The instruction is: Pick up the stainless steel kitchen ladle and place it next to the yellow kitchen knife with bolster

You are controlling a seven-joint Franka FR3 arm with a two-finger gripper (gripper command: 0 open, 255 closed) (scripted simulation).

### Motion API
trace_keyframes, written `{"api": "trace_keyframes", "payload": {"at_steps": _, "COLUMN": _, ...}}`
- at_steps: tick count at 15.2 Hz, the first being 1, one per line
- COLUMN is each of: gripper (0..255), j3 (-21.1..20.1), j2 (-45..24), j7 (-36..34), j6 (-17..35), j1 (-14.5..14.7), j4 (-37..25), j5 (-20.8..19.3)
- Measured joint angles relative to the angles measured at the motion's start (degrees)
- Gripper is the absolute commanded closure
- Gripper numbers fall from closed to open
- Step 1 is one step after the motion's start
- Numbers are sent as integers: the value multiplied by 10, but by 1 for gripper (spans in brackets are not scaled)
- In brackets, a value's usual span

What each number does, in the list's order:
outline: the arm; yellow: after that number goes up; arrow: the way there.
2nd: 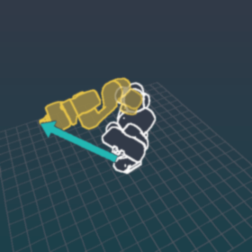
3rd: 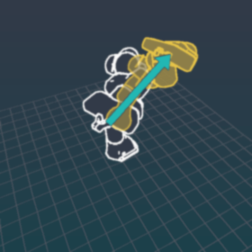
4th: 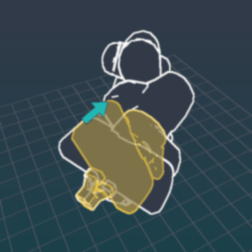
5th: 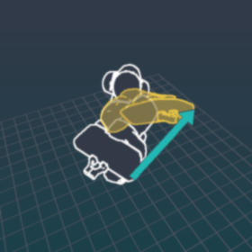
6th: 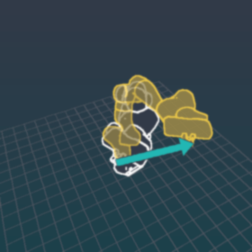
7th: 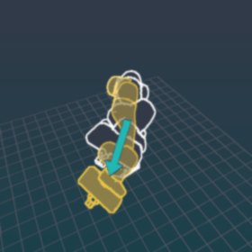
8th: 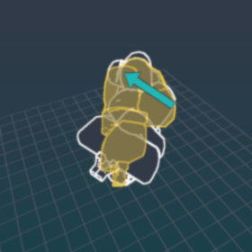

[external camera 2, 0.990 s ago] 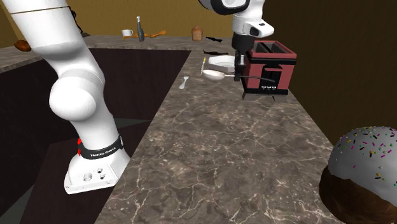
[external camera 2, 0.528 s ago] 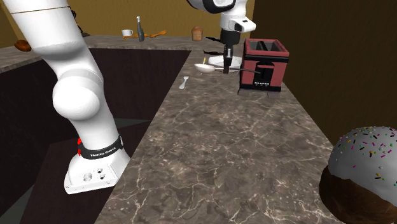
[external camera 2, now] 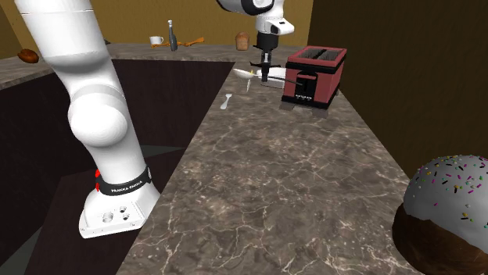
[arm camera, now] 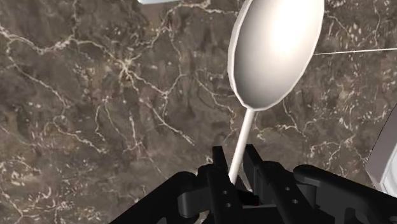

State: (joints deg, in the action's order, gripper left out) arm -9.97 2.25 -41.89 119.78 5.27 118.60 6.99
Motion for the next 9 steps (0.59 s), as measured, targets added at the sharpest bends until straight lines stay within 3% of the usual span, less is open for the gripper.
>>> {"api": "trace_keyframes", "payload": {"at_steps": 3, "gripper": 255, "j3": -16, "j2": -23, "j7": -33, "j6": 7, "j1": 15, "j4": -19, "j5": -6}}
{"api": "trace_keyframes", "payload": {"at_steps": 9, "gripper": 255, "j3": -19, "j2": -38, "j7": -37, "j6": 46, "j1": 19, "j4": 5, "j5": -8}}
